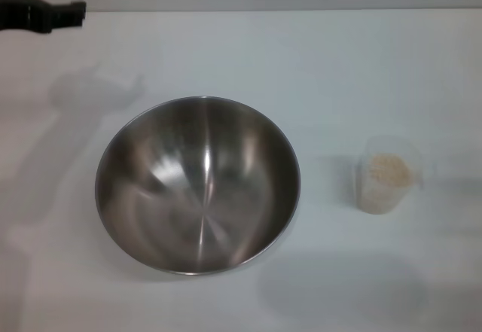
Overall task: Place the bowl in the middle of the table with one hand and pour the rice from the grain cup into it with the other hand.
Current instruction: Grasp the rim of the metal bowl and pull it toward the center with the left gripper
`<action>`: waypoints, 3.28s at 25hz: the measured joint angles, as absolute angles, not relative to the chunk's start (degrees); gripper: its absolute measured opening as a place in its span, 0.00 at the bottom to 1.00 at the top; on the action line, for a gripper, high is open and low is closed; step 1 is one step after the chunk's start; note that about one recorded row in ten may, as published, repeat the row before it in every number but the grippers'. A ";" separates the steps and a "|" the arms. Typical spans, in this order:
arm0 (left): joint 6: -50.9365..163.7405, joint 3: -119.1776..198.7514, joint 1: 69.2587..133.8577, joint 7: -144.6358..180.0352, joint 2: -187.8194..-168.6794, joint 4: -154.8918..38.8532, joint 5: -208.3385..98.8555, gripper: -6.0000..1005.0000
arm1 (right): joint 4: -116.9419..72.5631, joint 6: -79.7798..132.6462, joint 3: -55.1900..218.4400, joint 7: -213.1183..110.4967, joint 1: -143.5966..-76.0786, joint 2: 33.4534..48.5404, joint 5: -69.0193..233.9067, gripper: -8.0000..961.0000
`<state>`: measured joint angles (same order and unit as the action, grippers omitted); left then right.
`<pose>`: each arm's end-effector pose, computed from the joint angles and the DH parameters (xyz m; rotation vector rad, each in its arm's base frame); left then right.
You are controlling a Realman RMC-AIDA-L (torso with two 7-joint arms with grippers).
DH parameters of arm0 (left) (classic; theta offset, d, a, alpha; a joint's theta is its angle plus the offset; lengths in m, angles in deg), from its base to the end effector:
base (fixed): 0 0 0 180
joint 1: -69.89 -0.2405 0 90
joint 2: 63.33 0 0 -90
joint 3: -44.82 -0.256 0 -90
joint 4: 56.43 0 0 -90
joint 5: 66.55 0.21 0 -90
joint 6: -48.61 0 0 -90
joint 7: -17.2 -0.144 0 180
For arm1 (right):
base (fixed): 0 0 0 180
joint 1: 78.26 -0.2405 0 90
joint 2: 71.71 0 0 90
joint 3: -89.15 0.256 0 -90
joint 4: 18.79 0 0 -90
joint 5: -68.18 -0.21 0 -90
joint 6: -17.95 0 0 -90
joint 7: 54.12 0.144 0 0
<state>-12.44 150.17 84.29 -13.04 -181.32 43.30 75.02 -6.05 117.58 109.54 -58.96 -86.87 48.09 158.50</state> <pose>-0.1873 0.3606 0.0985 -2.0821 -0.7805 -0.1686 0.3580 0.2035 0.0322 -1.1358 0.3113 0.6564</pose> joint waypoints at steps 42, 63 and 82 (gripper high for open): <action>-25.18 142.04 79.13 -15.70 -181.71 40.91 71.68 0.86 | -6.05 113.75 110.10 -58.96 -86.58 47.99 158.08 0.87; -22.39 139.55 79.80 -16.55 -181.69 35.96 71.80 0.83 | -6.29 111.72 110.07 -58.96 -86.93 47.94 158.08 0.87; -22.60 139.05 81.48 -17.01 -181.64 34.91 71.34 0.52 | -6.42 111.62 110.16 -59.17 -87.76 47.90 158.08 0.87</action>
<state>-22.60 139.05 81.48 -17.01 -181.64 34.91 71.34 -6.42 111.62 110.16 -59.17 -87.76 47.90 158.08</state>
